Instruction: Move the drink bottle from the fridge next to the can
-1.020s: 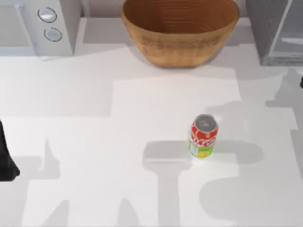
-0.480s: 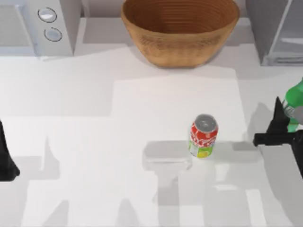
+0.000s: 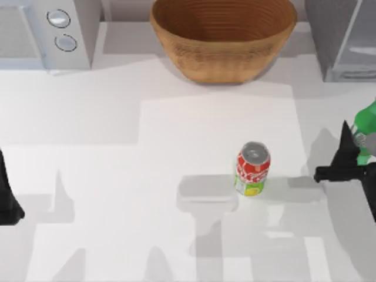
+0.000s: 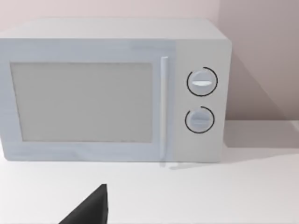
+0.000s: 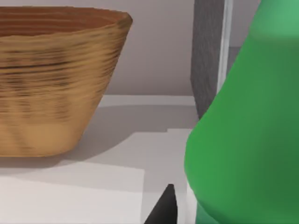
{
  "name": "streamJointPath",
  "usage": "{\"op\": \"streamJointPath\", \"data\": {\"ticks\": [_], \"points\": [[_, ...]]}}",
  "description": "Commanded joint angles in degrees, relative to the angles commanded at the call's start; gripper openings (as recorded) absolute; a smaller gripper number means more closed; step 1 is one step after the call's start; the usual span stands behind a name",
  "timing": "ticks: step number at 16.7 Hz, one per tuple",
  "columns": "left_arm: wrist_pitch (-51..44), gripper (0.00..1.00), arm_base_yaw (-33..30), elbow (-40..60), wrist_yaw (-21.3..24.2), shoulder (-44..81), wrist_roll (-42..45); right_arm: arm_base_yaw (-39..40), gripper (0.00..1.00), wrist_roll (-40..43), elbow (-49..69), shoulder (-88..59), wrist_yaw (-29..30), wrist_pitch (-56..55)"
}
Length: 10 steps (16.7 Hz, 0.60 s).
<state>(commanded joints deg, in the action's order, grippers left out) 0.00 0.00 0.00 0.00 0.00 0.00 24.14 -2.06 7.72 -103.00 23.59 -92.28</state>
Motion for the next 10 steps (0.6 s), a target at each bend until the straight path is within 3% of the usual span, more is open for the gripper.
{"op": "streamJointPath", "data": {"ticks": [2, 10], "points": [[0.0, 1.00, 0.0, 0.0, 0.0, 0.0, 0.0, 0.0, 0.00, 0.0, 0.0, 0.0, 0.0, 0.0], [0.0, 1.00, 0.0, 0.0, 0.0, 0.0, 0.0, 0.0, 0.60, 0.0, 0.0, 0.0, 0.0, 0.0]]}}
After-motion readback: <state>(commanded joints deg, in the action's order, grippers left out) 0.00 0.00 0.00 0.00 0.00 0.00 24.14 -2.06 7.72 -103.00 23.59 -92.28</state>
